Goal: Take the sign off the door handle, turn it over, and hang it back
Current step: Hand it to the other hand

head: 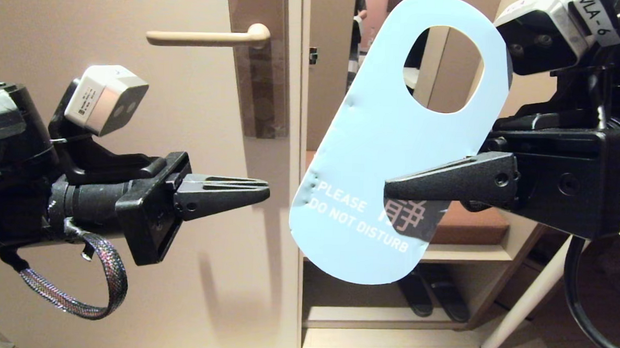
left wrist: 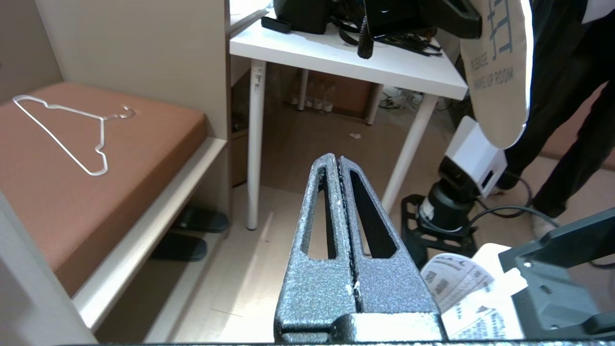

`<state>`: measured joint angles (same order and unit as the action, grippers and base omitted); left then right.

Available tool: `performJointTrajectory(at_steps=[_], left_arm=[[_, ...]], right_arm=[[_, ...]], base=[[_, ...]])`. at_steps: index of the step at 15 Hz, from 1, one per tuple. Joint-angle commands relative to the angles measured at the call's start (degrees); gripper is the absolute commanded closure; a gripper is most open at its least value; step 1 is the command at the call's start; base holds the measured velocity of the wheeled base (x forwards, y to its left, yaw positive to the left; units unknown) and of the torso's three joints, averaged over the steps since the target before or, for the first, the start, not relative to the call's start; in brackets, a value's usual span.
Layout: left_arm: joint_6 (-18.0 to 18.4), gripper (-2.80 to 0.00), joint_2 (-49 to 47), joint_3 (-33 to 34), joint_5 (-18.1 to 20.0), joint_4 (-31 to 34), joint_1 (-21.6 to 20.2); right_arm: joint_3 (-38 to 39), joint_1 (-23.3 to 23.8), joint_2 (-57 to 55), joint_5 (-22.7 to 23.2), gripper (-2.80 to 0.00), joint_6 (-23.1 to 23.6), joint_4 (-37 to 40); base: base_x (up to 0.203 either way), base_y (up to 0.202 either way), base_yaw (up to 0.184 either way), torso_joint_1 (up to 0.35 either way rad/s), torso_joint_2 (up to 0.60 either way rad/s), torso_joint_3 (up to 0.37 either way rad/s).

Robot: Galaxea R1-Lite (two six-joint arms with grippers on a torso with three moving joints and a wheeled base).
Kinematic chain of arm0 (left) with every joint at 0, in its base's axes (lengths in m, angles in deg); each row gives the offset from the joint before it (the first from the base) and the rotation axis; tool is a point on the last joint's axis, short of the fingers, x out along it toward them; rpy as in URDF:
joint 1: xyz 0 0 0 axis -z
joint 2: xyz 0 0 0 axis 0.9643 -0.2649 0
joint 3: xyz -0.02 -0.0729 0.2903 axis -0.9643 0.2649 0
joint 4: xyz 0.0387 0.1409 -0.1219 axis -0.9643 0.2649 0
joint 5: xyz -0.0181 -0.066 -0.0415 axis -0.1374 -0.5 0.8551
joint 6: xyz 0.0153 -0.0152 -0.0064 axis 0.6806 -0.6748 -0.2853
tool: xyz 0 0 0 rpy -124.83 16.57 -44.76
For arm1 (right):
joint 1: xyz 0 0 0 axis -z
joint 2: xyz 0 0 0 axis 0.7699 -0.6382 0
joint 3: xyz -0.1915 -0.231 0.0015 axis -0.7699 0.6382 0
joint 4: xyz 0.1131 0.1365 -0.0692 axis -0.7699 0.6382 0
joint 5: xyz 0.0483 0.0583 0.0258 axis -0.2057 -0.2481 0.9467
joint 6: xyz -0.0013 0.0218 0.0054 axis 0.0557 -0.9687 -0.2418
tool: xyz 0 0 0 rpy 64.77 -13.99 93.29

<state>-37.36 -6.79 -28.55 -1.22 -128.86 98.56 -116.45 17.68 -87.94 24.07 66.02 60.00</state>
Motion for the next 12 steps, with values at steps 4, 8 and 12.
performJointTrajectory(at_steps=[4, 8, 12], left_arm=[[-1.93, 0.0, 1.77, 0.29, 0.29, 0.37, -0.1], [-2.03, 0.0, 1.86, 0.49, 0.4, 0.41, -0.1], [-1.85, -2.8, 1.8, 0.75, 0.26, 0.06, -0.1]], right_arm=[[0.17, -0.04, -0.62, 0.29, 0.0, 0.01, -0.09], [0.15, -0.04, -0.89, 0.29, 0.0, 0.01, -0.14], [-0.11, -0.04, -1.33, 0.29, 0.0, 0.05, -0.19]], base=[[0.0, 0.0, 0.0, 0.0, 0.0, 0.0], [0.0, 0.0, 0.0, 0.0, 0.0, 0.0], [0.0, 0.0, 0.0, 0.0, 0.0, 0.0]])
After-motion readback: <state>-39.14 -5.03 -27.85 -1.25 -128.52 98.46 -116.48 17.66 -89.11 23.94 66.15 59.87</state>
